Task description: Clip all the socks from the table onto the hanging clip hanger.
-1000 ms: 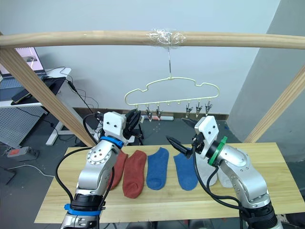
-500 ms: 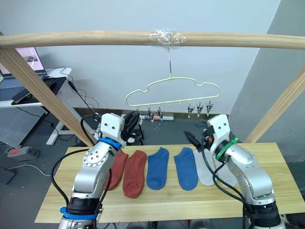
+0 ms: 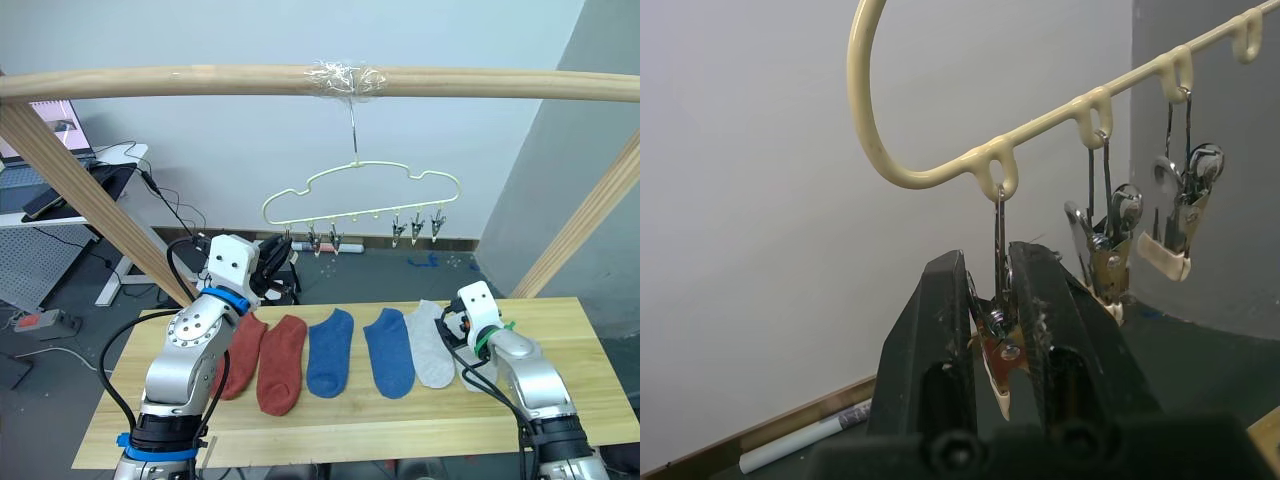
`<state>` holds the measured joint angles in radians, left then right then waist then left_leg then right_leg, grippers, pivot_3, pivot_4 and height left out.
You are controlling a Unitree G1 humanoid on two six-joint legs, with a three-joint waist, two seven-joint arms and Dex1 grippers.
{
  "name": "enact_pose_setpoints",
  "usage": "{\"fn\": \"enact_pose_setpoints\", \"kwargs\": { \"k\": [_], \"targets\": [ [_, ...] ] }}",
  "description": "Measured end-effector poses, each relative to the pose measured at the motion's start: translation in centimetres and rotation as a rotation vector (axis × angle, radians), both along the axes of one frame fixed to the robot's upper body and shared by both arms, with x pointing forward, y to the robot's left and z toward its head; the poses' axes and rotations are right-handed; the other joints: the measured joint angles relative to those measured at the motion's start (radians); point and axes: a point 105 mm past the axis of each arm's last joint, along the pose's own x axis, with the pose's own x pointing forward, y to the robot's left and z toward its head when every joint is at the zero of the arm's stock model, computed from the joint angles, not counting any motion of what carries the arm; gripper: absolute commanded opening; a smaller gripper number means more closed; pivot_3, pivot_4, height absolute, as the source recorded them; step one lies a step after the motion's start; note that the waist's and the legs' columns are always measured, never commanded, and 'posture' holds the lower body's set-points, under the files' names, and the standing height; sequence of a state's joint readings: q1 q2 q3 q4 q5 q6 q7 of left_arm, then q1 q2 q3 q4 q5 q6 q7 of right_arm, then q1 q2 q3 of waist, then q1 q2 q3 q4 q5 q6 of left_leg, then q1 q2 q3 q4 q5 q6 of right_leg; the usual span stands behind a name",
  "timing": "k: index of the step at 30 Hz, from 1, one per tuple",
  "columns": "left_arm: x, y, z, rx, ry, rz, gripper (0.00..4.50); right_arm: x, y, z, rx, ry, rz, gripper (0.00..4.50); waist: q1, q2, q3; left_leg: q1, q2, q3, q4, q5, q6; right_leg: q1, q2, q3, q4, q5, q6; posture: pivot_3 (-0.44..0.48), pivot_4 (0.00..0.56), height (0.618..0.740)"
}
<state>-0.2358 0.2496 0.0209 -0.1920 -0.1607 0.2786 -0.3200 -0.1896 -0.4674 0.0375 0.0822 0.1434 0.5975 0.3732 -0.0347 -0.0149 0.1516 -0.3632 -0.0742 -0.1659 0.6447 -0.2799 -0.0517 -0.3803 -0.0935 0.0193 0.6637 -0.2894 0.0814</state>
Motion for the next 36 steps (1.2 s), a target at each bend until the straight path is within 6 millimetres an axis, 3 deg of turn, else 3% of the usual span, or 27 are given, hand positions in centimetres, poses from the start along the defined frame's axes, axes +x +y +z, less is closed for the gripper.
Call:
{"fn": "enact_pose_setpoints", "kwargs": {
  "k": [13, 18, 24, 31, 32, 36],
  "targets": [
    [-0.4, 0.1, 0.1, -0.001, 0.006, 0.001, 0.35, -1.6, -2.2, -3.1, -0.058, 0.127, -0.033, 4.5, 0.002, 0.0, 0.0, 0.0, 0.0, 0.0, 0.0, 0.0, 0.0, 0.0, 0.0, 0.0, 0.0, 0.0, 0.0, -0.042, 0.148, 0.74],
    [-0.6, -0.5, -0.2, -0.132, 0.087, -0.045, 0.35, -2.4, -2.5, -4.1, -0.052, 0.166, -0.038, 4.5, 0.001, 0.0, 0.0, 0.0, 0.0, 0.0, 0.0, 0.0, 0.0, 0.0, 0.0, 0.0, 0.0, 0.0, 0.0, -0.038, 0.149, 0.74],
    [-1.6, -1.5, -0.5, -0.297, 0.249, -0.168, 0.35, -2.3, -2.5, -4.5, -0.041, 0.157, -0.023, 2.57, 0.001, 0.0, 0.0, 0.001, 0.0, 0.0, 0.0, 0.0, 0.0, 0.001, 0.0, 0.0, 0.0, 0.0, 0.0, -0.036, 0.15, 0.74],
    [-1.3, -0.4, 0.4, -0.377, 0.331, -0.204, 0.35, -2.5, -2.7, -4.6, -0.042, 0.15, -0.023, 0.26, 0.002, 0.0, 0.0, 0.001, 0.001, 0.0, 0.001, 0.0, 0.0, 0.001, 0.001, 0.0, 0.0, 0.0, 0.0, -0.041, 0.152, 0.74],
    [-1.3, -0.3, 0.5, -0.383, 0.339, -0.208, 0.35, -2.6, -2.6, -4.6, -0.042, 0.148, -0.02, 0.04, 0.002, 0.0, 0.0, 0.001, 0.001, -0.001, 0.0, 0.0, 0.0, 0.001, 0.001, 0.0, 0.0, 0.0, 0.0, -0.041, 0.152, 0.74],
    [-1.5, -0.1, 0.7, -0.427, 0.408, -0.256, 0.35, -3.4, -2.1, -4.4, -0.038, 0.141, 0.019, 0.04, 0.001, 0.0, 0.0, 0.001, 0.001, 0.0, 0.0, 0.0, 0.0, 0.001, 0.001, 0.0, 0.0, 0.0, 0.0, -0.039, 0.152, 0.74]
  ]
}}
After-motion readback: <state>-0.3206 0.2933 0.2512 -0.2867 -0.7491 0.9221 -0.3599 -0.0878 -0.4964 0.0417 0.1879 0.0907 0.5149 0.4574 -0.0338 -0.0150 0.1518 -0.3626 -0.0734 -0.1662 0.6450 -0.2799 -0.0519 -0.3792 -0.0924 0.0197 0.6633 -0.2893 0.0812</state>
